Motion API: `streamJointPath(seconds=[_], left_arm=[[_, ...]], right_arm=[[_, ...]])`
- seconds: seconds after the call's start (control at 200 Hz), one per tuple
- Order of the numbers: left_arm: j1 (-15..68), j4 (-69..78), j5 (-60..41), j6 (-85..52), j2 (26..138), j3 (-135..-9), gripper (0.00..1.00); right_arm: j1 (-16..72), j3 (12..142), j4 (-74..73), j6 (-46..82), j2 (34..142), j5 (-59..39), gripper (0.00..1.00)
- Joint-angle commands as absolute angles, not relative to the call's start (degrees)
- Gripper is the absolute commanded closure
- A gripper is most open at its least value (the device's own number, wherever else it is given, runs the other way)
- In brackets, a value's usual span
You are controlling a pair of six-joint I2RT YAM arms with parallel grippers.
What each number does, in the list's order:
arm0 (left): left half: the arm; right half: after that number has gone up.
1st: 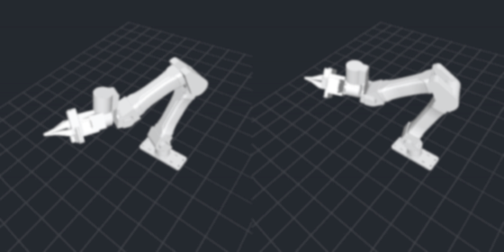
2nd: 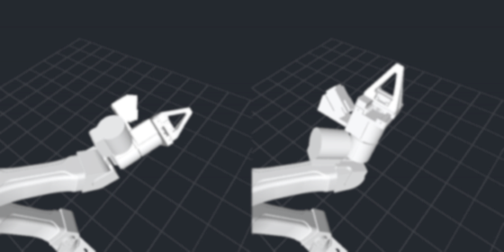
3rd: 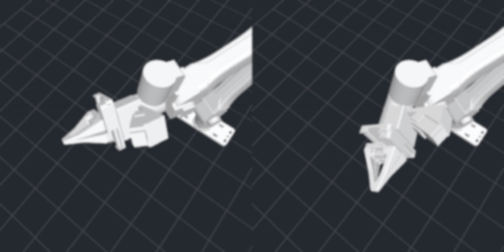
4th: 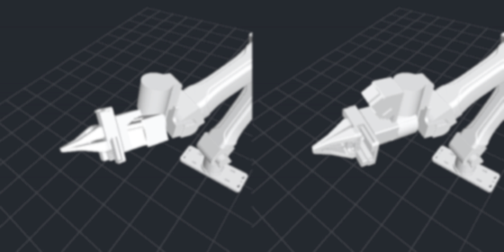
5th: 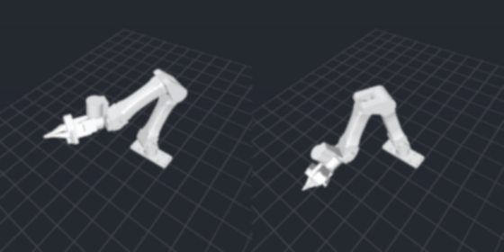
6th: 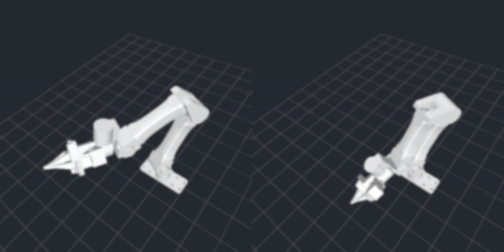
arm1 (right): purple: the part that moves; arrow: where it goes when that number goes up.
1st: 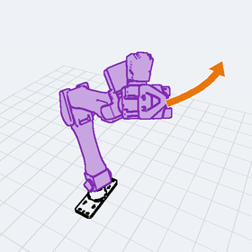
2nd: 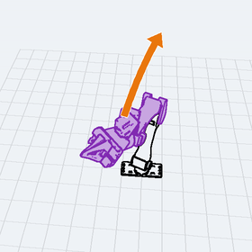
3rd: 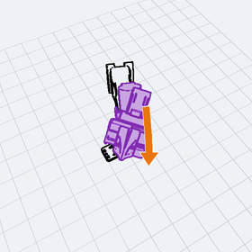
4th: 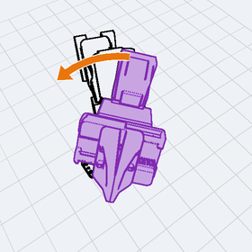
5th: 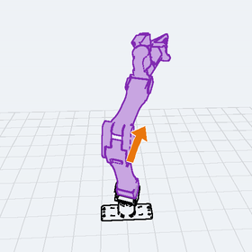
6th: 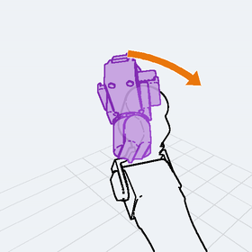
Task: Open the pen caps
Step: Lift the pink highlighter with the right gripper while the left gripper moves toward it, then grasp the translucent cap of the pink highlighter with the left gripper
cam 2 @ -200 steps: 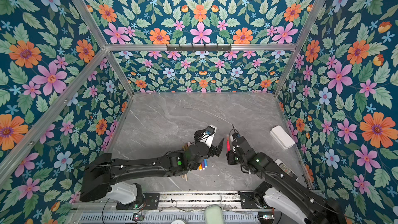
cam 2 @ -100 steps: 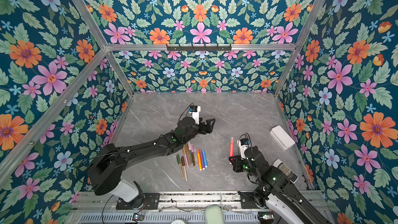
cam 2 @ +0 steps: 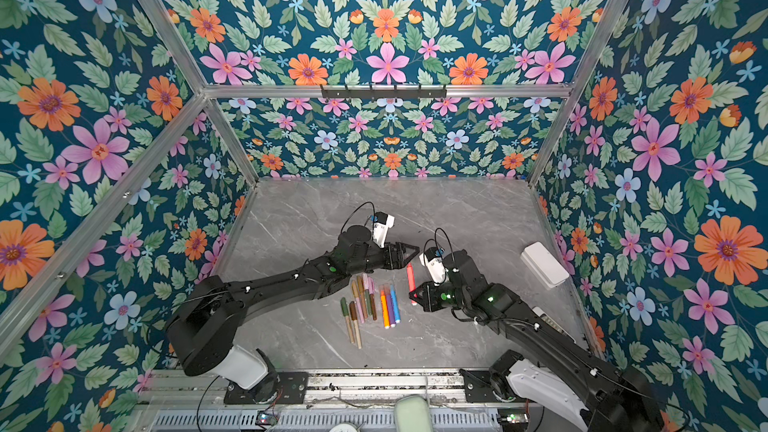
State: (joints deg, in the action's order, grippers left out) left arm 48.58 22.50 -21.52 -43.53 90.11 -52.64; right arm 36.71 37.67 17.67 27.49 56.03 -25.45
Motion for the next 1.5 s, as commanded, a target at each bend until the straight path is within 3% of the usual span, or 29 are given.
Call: streamJointPath(seconds=[0.0,0.14,0.335,0.475,0.7,1.05,1.2,1.435,1.495], left_arm=[[48.3,24.4,-26.5,-44.5,90.2,-52.2,0.4],[48.3,26.4,-27.1,-45.0,89.7,-50.8,0.52],[48.2,27.0,-27.3,-44.9,89.3,-50.6,0.54],[48.2,28.2,-28.1,-45.2,89.7,-50.4,0.76],[48.2,31.1,-30.6,-46.7,91.4,-50.6,1.0],[48.2,31.4,-31.0,-46.5,91.1,-50.3,1.0],[48.2,32.6,-31.3,-47.1,91.7,-50.6,1.0],[47.8,35.1,-32.1,-49.1,92.2,-50.6,1.0],[47.2,37.4,-32.8,-50.8,92.4,-49.8,1.0]], right_arm=[[36.7,39.3,15.9,25.0,57.6,-25.9,1.0],[36.8,40.1,17.0,24.6,58.6,-25.0,1.0],[36.7,38.9,18.5,24.9,57.3,-23.1,1.0],[36.7,37.6,18.8,25.3,55.7,-22.1,1.0],[36.7,37.4,20.3,25.1,54.6,-20.6,1.0],[36.7,37.1,20.5,24.8,54.2,-18.0,1.0],[36.7,38.6,19.2,25.5,55.8,-18.5,0.78],[36.7,39.1,18.0,25.6,58.2,-18.7,0.72],[36.7,38.7,17.6,25.7,58.3,-19.3,0.77]])
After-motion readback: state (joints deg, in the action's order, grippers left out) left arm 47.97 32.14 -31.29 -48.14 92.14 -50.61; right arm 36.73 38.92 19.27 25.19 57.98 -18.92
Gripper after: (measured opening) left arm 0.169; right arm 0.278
